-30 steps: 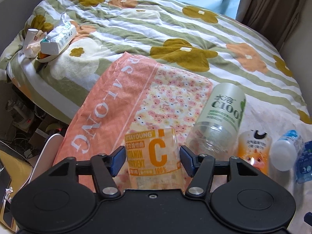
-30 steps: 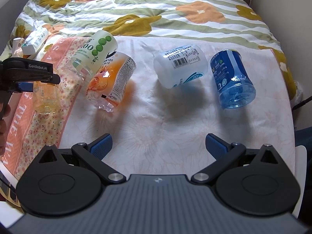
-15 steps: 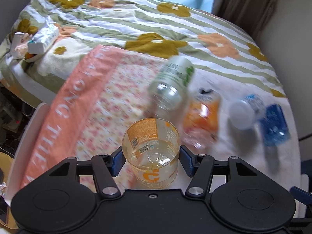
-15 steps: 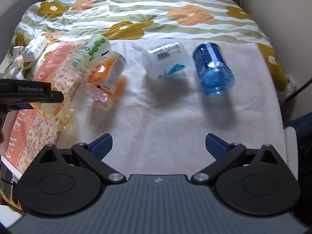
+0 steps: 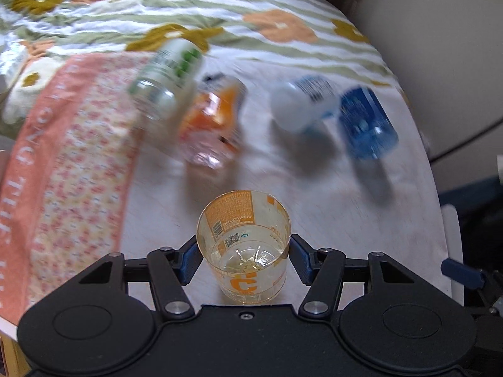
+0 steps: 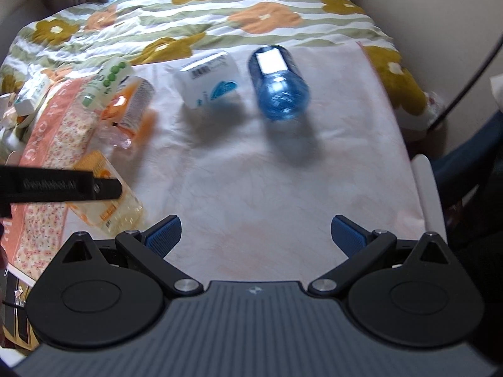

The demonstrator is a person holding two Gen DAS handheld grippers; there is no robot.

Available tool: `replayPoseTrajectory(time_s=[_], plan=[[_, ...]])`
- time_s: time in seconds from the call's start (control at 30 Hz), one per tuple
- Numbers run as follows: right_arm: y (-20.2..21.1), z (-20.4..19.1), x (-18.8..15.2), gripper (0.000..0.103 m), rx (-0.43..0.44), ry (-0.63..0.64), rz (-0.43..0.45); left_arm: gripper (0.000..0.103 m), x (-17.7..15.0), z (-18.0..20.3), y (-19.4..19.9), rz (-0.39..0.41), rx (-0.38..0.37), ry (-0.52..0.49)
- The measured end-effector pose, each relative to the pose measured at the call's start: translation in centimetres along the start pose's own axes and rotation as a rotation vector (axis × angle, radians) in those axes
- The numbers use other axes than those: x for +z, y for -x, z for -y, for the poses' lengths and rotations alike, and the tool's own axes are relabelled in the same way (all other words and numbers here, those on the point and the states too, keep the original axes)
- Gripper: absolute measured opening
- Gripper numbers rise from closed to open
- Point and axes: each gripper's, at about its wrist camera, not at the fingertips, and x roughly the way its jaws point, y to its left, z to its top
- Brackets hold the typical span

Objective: Flip cup upright
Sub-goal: 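Lift the cup with the left gripper, turn it upright, set it down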

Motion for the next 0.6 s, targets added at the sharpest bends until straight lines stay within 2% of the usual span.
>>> replayPoseTrajectory(time_s=[0.13,0.4,0.6], plan=[[0.2,0.9,-0.5,0.103,-0.02,-0.028,-0.002,0.064,0.2,1.3,-0.7,0.014,0.008,-0.048],[0.0,1.5,-1.0,0.103,-0.038,-0.052,-0.012,0.064,2.3,1.2,-2.5,0.012,0.017,-0.054],[-0.3,1.5,-0.9,0.103,-0.045,-0.058,-0.019,0.064,2.5,0.7,-3.8,-0.014,0.016,-0.031]])
